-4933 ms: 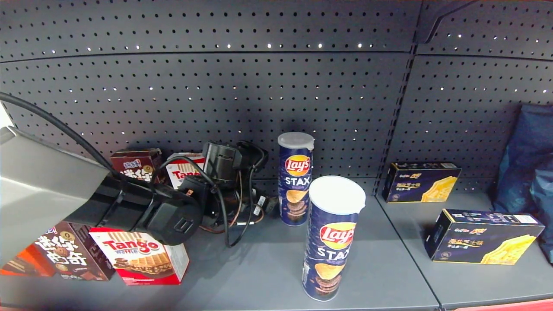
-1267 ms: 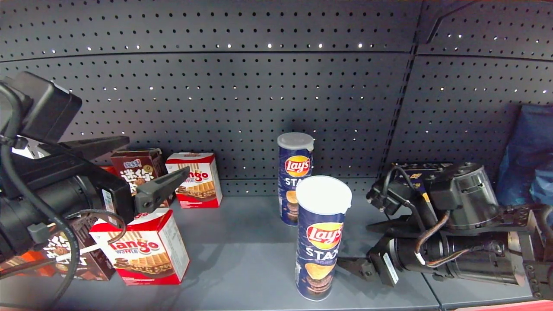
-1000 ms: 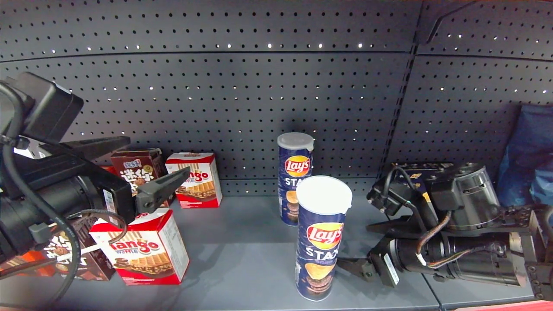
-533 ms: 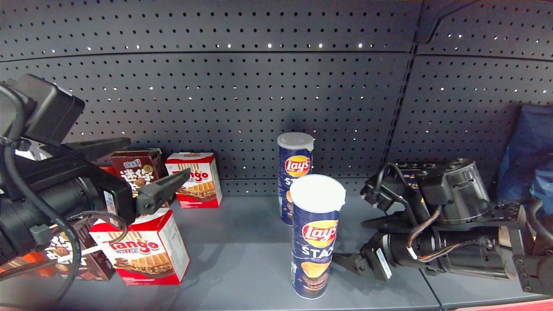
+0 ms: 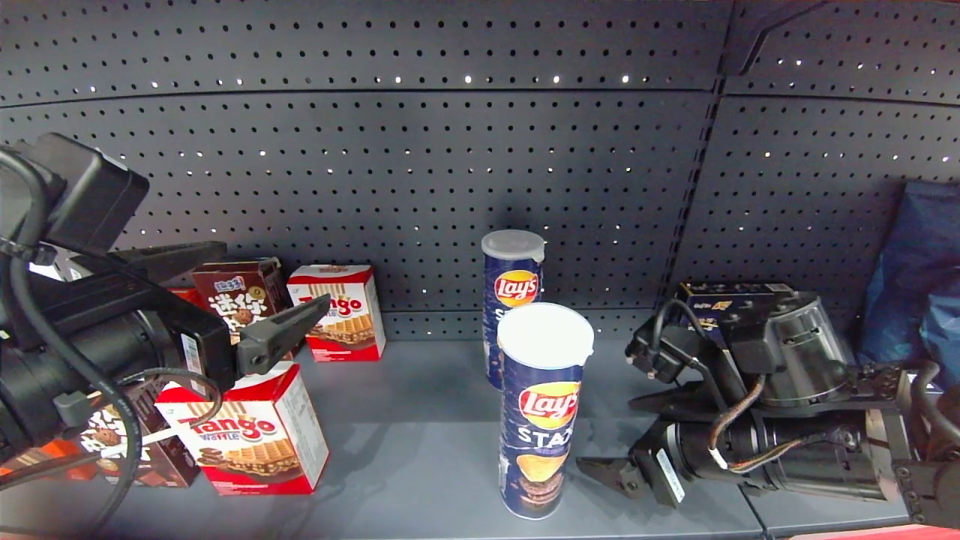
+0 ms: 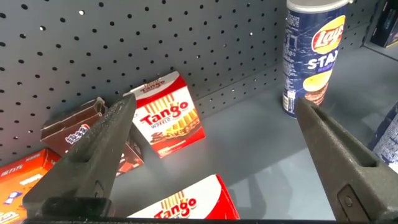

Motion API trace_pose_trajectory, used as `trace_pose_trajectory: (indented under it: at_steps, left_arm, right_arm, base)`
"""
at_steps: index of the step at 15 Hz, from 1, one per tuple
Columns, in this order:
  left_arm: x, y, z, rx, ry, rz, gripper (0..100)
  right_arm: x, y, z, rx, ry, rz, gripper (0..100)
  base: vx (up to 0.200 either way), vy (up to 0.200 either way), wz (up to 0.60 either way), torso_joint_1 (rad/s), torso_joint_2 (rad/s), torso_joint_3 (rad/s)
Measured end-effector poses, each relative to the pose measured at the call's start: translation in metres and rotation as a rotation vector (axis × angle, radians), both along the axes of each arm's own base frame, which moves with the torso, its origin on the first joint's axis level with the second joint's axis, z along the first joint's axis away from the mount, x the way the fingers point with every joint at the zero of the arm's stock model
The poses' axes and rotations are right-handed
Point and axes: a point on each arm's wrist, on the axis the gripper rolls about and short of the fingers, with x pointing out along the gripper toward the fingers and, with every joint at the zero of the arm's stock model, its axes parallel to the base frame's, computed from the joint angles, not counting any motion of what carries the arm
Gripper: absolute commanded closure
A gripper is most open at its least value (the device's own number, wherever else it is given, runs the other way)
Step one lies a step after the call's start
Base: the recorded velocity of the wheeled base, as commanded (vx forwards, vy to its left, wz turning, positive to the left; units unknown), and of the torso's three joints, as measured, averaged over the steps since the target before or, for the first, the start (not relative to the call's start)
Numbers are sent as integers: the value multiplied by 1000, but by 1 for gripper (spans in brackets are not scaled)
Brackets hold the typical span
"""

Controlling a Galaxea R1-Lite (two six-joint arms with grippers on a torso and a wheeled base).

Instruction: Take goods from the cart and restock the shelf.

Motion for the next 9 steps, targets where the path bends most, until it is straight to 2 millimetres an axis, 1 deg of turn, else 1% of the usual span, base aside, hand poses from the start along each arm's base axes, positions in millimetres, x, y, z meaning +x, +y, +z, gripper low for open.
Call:
trace_pose_trajectory:
  at_steps: [3, 9]
  left_arm:
    - [0, 0, 0, 0, 0, 0, 0]
    - [0, 0, 0, 0, 1, 2, 0]
  right_arm:
    - [-4, -2, 0, 0, 0, 2, 0]
    - [-1, 7, -1, 2, -4, 23, 0]
  base:
    - [0, 0, 0, 0, 0, 0]
    - [0, 0, 0, 0, 0, 0]
